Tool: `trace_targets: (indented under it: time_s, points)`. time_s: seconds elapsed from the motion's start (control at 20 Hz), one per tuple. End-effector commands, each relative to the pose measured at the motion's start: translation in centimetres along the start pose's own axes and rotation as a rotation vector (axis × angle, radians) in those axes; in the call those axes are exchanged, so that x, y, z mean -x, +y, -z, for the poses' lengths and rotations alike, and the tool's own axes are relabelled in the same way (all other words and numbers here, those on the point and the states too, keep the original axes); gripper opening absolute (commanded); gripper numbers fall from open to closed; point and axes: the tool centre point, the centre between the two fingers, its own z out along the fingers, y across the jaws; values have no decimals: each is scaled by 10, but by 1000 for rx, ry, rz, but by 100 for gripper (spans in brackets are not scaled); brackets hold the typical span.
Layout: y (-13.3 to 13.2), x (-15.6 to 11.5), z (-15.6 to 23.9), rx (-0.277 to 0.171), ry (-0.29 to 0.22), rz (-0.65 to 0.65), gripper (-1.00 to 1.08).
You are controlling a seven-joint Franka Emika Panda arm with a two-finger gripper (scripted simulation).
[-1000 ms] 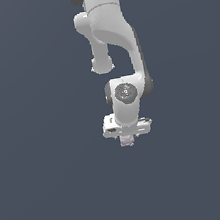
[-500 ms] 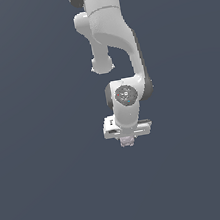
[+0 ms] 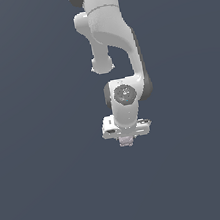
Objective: Pick up the object and move it to a goal position.
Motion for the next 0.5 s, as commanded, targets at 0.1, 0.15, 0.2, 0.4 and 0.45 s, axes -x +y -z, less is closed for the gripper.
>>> trace_targets:
  time_s: [0.1, 0.15, 0.2, 0.4, 0.45]
  points:
    - [15, -6, 17, 0, 1, -1, -100]
    - [20, -8, 23, 0, 1, -1, -100]
    - [26, -10, 29, 0, 1, -1, -100]
    - [49, -20, 56, 0, 1, -1, -100]
    - [54, -22, 62, 0, 1, -1, -100]
